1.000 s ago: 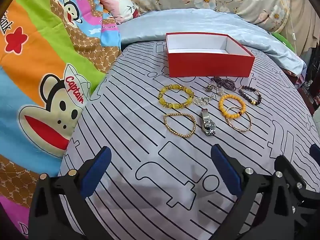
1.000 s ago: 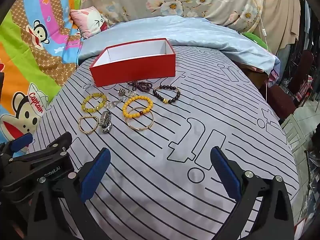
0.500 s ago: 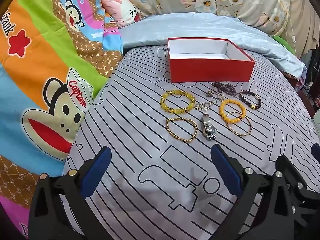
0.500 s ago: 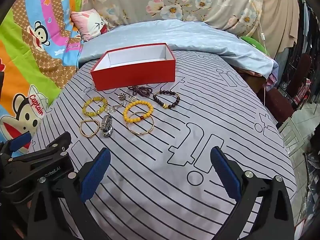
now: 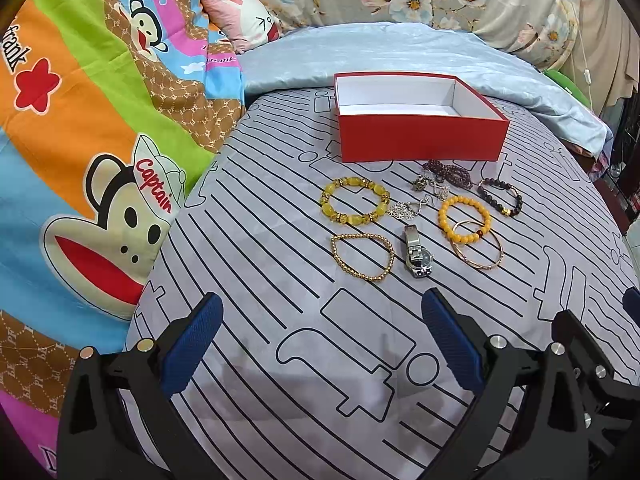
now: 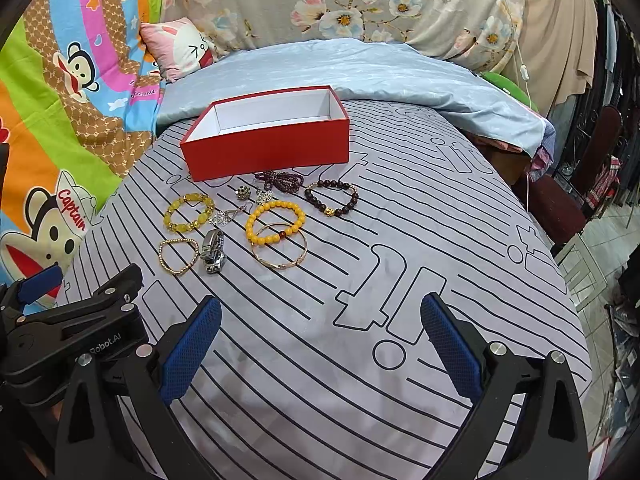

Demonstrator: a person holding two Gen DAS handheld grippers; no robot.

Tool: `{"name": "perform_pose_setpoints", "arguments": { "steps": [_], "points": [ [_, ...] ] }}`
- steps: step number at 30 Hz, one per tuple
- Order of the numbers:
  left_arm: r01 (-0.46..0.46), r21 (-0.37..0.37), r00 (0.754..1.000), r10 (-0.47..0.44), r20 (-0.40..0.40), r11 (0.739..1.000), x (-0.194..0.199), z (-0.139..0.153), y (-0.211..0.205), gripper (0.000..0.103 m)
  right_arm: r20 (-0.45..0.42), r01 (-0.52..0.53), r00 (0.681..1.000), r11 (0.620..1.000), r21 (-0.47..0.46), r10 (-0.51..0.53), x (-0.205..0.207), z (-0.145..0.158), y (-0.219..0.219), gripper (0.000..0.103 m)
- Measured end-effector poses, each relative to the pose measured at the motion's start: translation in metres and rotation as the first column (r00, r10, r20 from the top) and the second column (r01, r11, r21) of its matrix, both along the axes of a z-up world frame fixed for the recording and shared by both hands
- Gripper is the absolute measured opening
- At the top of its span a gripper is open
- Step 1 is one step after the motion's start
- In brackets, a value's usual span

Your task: Organize jewelry

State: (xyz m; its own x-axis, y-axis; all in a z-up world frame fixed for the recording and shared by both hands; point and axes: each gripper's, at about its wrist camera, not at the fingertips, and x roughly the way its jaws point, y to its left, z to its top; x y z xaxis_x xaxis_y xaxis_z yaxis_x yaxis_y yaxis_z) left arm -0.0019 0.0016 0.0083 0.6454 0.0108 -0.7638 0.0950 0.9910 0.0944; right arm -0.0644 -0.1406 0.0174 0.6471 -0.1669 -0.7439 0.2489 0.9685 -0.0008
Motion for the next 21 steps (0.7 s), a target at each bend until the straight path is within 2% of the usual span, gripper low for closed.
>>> {"name": "perform_pose_setpoints", "arguments": {
  "steps": [21],
  "points": [
    [0.001,-0.001,1.0,-0.001,-0.01,1.0,-0.0021,-0.0011,0.0003,0.097,0.001,0.003,1.0,1.0,0.0,-0.003,-0.0012,-0.0011,0.0006,0.098]
  ]
}}
